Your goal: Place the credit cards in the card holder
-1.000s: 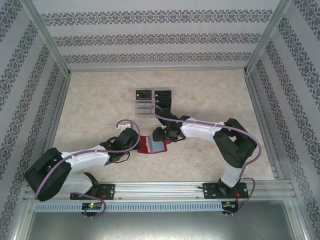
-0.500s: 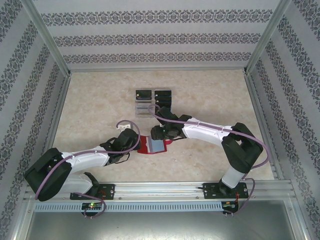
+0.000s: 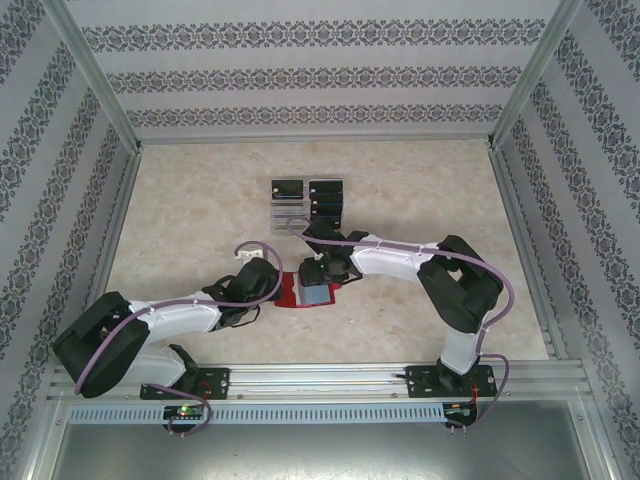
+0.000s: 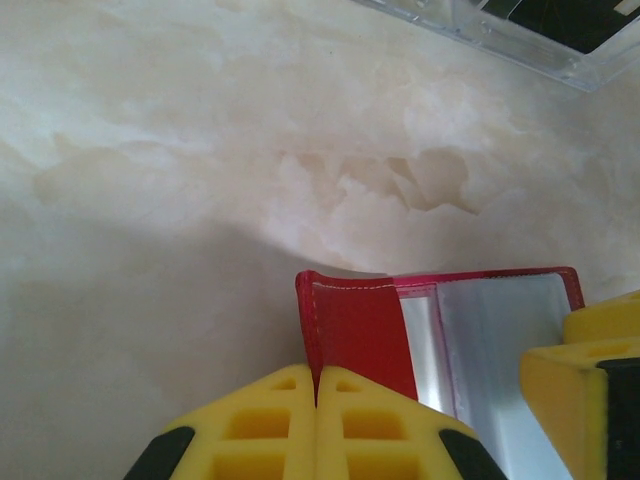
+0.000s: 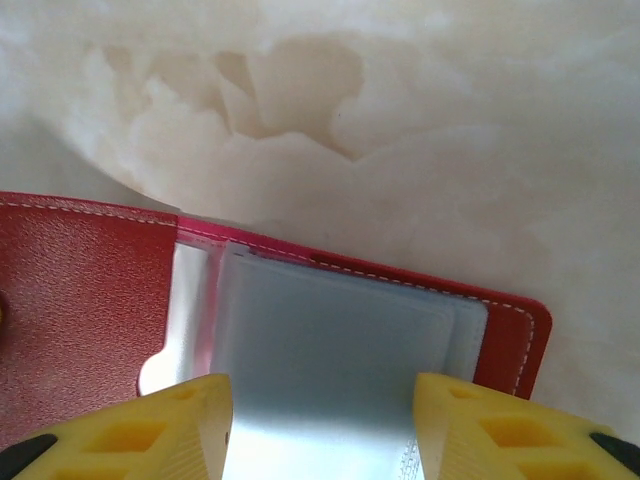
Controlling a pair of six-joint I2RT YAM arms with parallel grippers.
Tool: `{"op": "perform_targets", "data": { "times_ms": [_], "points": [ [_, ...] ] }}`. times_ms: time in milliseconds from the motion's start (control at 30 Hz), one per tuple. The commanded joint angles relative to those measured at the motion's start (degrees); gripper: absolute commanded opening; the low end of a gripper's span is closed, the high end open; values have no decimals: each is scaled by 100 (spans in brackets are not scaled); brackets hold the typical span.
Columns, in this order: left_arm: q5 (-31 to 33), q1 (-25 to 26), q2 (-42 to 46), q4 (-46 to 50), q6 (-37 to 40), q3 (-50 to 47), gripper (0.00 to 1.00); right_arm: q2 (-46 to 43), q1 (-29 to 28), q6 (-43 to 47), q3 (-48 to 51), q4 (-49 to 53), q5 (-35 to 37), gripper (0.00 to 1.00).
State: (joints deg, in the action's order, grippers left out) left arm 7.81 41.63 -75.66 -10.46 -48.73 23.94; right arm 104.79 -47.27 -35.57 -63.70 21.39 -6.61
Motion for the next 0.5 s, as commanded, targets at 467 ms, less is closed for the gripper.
{"op": "perform_targets", "data": {
  "times_ms": [467],
  "points": [
    [-26,-75,-385,-799,307,-495,0,37,-125,-511,153,-823,-1301,52]
  ]
}}
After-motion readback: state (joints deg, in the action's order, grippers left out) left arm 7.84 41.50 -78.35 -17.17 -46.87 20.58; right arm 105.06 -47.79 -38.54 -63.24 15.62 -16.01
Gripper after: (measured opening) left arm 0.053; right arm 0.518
